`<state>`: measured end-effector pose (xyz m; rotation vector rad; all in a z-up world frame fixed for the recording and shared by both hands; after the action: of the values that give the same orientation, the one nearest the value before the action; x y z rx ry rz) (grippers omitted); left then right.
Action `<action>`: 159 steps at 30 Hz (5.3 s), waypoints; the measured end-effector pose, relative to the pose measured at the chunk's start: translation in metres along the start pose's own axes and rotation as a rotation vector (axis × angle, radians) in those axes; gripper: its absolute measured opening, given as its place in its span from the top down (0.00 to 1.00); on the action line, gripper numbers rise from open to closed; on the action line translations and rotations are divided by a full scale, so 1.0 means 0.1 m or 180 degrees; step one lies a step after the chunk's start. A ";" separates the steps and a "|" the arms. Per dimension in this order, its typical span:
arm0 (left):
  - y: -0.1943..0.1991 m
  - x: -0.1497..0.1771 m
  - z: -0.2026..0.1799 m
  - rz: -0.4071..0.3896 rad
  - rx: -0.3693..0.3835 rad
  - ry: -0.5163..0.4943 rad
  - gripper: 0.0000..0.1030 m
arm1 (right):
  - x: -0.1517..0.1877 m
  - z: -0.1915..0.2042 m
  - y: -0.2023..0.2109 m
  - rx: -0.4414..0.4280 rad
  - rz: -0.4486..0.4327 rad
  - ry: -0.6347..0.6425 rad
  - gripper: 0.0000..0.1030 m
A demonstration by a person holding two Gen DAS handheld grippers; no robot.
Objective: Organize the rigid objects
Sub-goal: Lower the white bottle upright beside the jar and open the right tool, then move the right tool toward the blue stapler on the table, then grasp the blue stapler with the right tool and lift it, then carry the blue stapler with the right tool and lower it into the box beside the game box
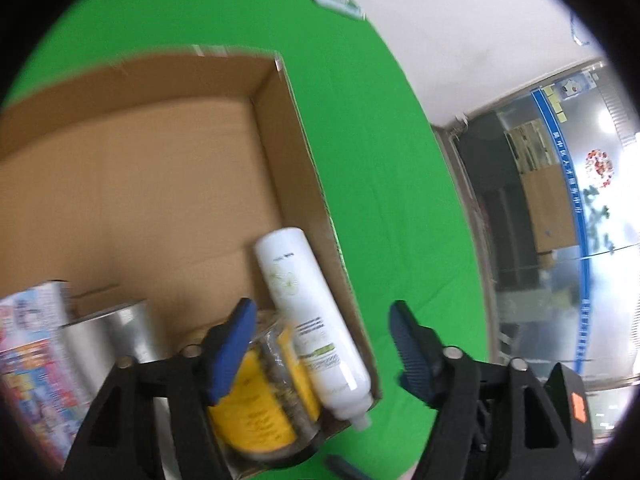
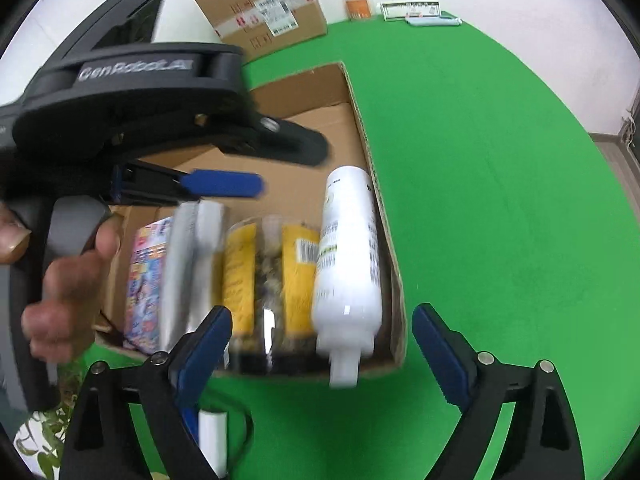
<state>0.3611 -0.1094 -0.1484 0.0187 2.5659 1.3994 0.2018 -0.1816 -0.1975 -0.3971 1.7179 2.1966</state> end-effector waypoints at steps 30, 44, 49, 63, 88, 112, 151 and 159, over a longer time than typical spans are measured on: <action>1.52 1.49 0.39 -0.1193 -0.0921 0.0464 0.19 | 0.22 -0.06 0.15 0.0263 -0.0447 0.0297 0.00; 2.00 2.14 0.72 -0.1357 -0.1185 0.0797 0.30 | 0.97 0.38 0.55 -0.0230 -0.0351 0.0788 0.22; 2.02 2.43 0.97 -0.1250 -0.1135 0.1073 0.13 | 1.35 0.52 0.48 -0.0386 -0.0166 0.0904 0.01; 1.39 3.06 1.75 -0.0252 -0.0535 0.1074 0.13 | 2.79 0.80 0.02 0.0021 0.0827 0.1465 0.15; 0.75 2.27 1.96 0.0087 0.0394 0.1133 0.13 | 2.31 1.99 0.06 -0.0035 0.0037 0.1333 0.08; 0.48 2.20 2.44 0.0304 0.0485 0.1422 0.13 | 2.03 2.24 -0.43 -0.0378 0.0141 0.0837 0.18; 1.02 1.90 1.54 0.0341 0.0014 0.0588 0.49 | 1.49 2.20 -0.02 -0.0496 0.0428 0.0219 0.65; 1.87 1.70 1.09 -0.0167 0.0205 0.0379 0.49 | 1.11 2.34 1.04 -0.0332 0.0024 0.0313 0.65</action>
<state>0.1996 0.1029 -0.0815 -0.1244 2.6860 1.3371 0.0528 0.0314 -0.0958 -0.5333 1.6602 2.3144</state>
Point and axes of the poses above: each gripper's, at about its wrist camera, not at the fingertips, and y roughly against the way its jaws point, z to its left, x to its underside, the point moved 6 cm from there along -y, roughly the way its jaws point, and after that the axes turned 6 degrees about y, right-handed, at the moved point
